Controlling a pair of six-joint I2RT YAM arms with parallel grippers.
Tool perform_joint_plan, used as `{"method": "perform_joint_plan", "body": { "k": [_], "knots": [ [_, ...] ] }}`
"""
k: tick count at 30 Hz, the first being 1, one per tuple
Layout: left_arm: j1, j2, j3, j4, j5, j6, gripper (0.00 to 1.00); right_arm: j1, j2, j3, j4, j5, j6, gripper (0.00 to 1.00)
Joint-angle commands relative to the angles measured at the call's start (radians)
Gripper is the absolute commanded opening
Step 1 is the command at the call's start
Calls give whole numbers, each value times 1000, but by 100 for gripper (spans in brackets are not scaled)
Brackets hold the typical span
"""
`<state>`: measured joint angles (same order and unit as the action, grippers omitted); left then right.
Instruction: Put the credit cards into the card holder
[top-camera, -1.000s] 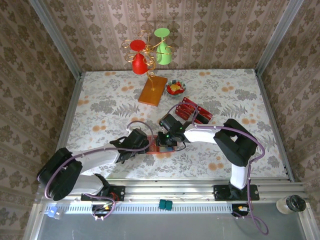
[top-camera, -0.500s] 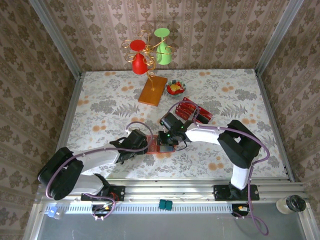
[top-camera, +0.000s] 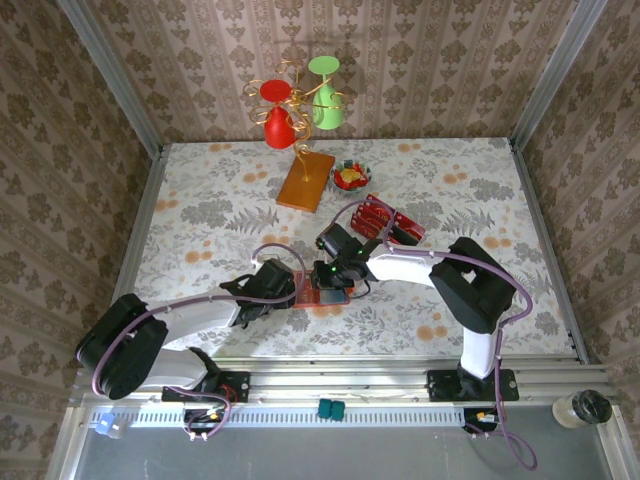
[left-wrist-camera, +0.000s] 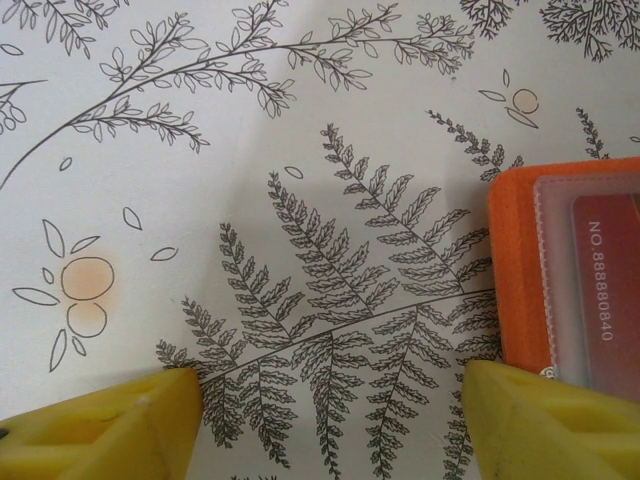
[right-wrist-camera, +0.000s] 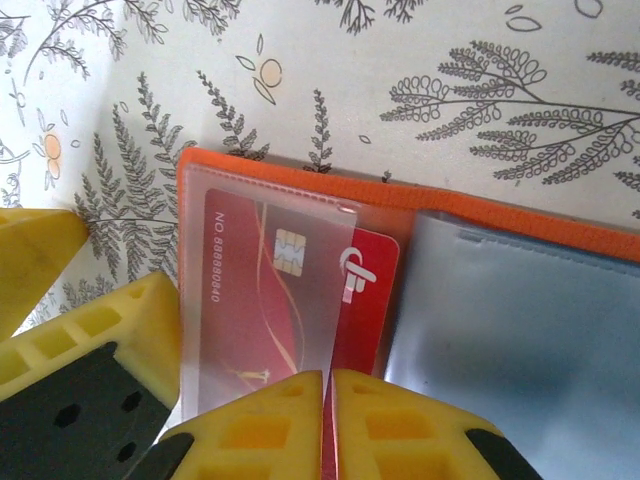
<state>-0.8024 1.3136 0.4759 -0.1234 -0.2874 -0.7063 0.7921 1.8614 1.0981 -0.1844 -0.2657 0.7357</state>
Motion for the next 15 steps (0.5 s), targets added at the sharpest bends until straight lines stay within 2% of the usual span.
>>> {"method": "perform_joint_plan", "body": {
  "k": [1, 15],
  "knots": [
    [8, 22, -9, 5, 10, 6, 70, 4, 23, 6, -12, 9, -1, 12],
    [8, 49, 1, 23, 25, 8, 69, 10, 70, 17, 43, -41, 46, 10]
  ]
}}
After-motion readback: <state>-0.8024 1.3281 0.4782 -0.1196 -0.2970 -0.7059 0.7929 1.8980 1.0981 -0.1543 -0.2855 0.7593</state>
